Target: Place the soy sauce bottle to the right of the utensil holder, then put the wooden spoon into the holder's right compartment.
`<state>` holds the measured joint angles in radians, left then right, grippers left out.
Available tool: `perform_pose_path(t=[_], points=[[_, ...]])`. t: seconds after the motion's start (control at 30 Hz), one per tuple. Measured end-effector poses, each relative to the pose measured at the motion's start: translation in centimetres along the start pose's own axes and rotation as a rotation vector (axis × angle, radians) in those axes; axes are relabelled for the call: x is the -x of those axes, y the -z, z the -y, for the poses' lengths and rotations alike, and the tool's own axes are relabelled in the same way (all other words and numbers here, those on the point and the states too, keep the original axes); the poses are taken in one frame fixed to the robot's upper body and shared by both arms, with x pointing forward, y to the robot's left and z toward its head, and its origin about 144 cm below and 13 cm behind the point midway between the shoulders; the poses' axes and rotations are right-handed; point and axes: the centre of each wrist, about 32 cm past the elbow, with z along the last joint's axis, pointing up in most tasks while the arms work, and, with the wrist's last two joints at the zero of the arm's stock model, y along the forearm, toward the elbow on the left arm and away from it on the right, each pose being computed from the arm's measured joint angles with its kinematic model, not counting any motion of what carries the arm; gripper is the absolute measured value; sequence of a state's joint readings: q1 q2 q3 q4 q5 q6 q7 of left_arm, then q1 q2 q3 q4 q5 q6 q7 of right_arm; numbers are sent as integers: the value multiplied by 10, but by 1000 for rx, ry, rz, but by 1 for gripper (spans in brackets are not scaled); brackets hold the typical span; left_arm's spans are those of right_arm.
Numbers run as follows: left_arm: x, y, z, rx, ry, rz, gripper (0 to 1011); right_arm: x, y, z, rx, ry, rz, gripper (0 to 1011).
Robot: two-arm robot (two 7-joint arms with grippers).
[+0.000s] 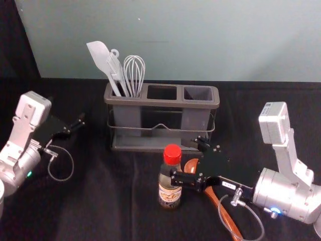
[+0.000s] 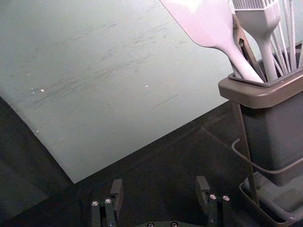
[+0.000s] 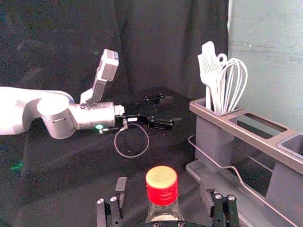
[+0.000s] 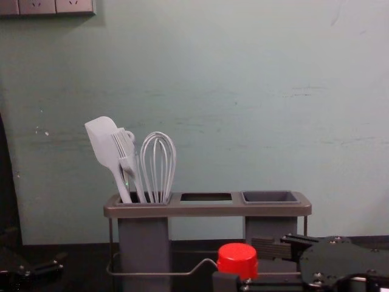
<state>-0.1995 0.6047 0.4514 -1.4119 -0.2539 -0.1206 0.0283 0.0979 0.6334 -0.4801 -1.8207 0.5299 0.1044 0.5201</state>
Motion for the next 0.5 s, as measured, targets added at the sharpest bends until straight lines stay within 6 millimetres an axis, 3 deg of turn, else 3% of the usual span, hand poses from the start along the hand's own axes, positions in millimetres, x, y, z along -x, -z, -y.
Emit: perform_pose_path(t=[0.27,0.5], points=[[0,0,0,0,0,0,1005,0,0,0,-1,0,0,823],[0,0,0,0,0,0,1005,0,0,1,-2,0,0,596]])
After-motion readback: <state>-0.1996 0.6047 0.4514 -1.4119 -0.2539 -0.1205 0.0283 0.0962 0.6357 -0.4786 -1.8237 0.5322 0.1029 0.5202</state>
